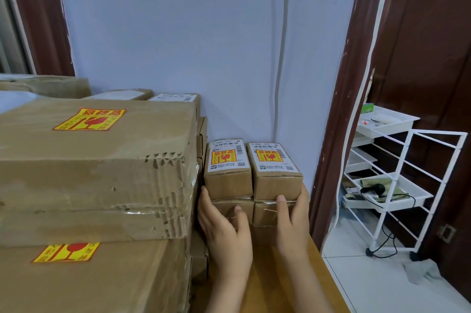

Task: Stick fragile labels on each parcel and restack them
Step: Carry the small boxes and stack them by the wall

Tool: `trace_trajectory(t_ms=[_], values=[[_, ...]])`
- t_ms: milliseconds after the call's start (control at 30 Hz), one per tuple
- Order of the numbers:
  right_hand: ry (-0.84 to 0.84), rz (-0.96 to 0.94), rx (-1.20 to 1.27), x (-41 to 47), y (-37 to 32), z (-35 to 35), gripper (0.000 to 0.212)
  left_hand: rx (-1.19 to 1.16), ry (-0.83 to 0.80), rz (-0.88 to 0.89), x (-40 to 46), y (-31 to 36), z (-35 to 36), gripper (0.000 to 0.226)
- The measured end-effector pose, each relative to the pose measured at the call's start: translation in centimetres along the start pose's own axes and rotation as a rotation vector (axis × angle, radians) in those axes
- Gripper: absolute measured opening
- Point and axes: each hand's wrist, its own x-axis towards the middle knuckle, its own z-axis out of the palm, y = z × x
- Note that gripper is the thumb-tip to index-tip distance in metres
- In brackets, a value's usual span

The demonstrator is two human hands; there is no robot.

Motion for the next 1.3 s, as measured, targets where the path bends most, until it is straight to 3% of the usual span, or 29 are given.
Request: trace_trajectory(t_ms=[700, 833, 1000, 1100, 1233, 1300], values=[[0.024, 0.001, -0.012, -0.5, 0.3, -0.4, 0.064, -0.076, -0.047, -0.041, -0.4, 0.2, -0.6, 0.077], [0.166, -0.004, -0.096, -2.5, 0.4, -1.0, 0.07, -0.057, -0.075, -0.027, -1.5, 0.0, -1.1, 0.079], [0.241, -0.067, -0.22, -4.9, -0.3, -1.8, 0.048, -0.04, -0.1, 0.028, -3.4, 0.5, -2.2, 0.074], [0.203, -0.089, -0.258, -6.2, -1.1, -2.1, 0.044, -0.05, -0.189, 0.044, -4.5, 0.4, -3.2, 0.058], [0.155, -0.057, -0.302, -8.4, -1.9, -2.2, 0.05, -0.108, -0.389, -0.178, -6.1, 0.3, -4.7, 0.047], [0.126, -0.007, -0.305, -9.5, -2.2, -2.6, 0.044, -0.071, -0.456, -0.198, -6.7, 0.7, -5.6, 0.045]])
